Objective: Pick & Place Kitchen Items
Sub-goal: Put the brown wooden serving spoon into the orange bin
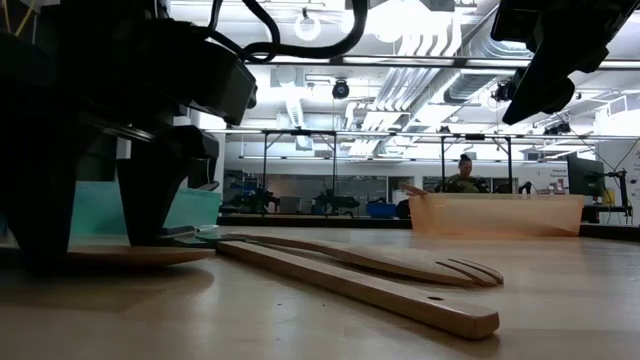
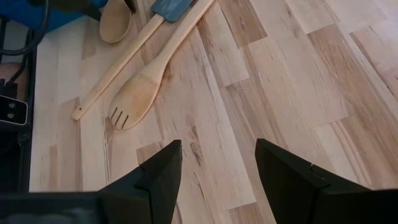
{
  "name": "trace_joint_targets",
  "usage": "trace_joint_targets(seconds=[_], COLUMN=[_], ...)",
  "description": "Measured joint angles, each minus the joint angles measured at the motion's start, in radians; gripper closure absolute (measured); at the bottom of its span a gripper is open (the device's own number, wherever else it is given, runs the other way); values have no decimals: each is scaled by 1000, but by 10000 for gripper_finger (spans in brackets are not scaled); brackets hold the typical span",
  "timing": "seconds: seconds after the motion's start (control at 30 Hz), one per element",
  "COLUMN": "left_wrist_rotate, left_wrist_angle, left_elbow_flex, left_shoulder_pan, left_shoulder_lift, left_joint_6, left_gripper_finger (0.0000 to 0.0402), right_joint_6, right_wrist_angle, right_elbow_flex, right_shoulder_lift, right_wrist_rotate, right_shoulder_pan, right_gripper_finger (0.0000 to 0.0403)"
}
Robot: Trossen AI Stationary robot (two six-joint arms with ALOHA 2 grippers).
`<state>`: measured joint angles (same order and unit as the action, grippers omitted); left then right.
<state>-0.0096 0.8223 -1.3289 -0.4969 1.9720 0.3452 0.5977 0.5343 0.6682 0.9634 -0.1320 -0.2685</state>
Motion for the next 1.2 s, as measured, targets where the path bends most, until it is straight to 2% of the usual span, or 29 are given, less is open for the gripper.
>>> trace_joint_targets(seconds=[0.23, 0.43, 0.97, 1.2], left_wrist_rotate=[-19, -20, -27, -54], left_wrist_angle=[-2, -1, 87, 239], left_elbow_flex=[1, -2, -116, -216], left_shoulder_pan=[-1, -1, -1, -1], left_shoulder_lift=[2, 3, 11, 9], left_joint_6=[-1, -1, -1, -1], left_gripper_finger=[147, 147, 149, 149], right_joint_6=[0, 0, 8, 8], right_wrist_angle=[0, 0, 0, 0], right_elbow_flex=[0, 0, 0, 0], right_shoulder_lift=[0, 0, 0, 0], right_wrist_rotate=[0, 0, 1, 1], right_shoulder_pan=[0, 0, 0, 0], right_gripper_finger=[207, 207, 207, 207])
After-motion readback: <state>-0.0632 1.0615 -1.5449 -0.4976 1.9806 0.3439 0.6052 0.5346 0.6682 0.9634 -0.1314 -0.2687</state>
